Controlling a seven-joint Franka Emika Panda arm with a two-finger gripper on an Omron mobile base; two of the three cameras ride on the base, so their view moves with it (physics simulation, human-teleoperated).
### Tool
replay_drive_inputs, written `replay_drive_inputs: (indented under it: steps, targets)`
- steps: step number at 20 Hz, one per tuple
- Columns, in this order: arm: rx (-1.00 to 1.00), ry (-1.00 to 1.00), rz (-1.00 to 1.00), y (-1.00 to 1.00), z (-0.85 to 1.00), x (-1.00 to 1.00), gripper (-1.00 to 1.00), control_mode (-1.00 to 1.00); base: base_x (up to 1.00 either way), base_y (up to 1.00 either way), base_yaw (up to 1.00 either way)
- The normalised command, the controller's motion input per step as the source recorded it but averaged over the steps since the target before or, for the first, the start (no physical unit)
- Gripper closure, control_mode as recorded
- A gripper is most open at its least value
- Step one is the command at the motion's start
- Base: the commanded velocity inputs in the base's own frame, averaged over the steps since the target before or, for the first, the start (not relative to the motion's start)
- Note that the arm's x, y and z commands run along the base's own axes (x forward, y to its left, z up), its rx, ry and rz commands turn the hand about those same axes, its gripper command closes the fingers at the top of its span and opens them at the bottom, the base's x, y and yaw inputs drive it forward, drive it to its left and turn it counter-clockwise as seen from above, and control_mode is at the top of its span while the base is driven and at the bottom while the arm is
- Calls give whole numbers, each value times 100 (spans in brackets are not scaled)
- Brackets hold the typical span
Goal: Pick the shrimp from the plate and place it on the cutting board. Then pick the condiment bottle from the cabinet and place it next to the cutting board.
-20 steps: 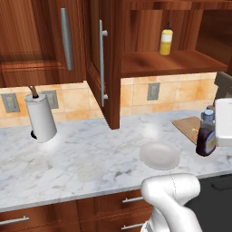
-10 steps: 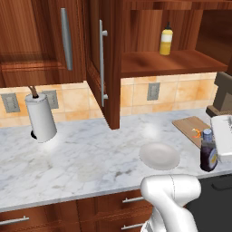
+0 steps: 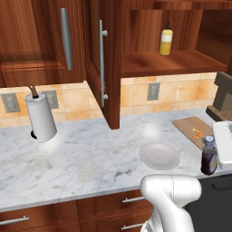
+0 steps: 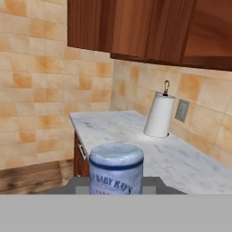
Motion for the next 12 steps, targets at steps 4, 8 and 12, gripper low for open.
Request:
replay_drive_inputs:
  steps: [4, 8, 12]
  targets:
    - [1, -2, 0, -23, -4, 4, 100, -100, 0, 0, 0]
    - [3, 0, 0, -27, -6, 5, 100, -100, 0, 0, 0]
    - [7, 0, 0, -24, -16, 13, 100, -100, 0, 0, 0]
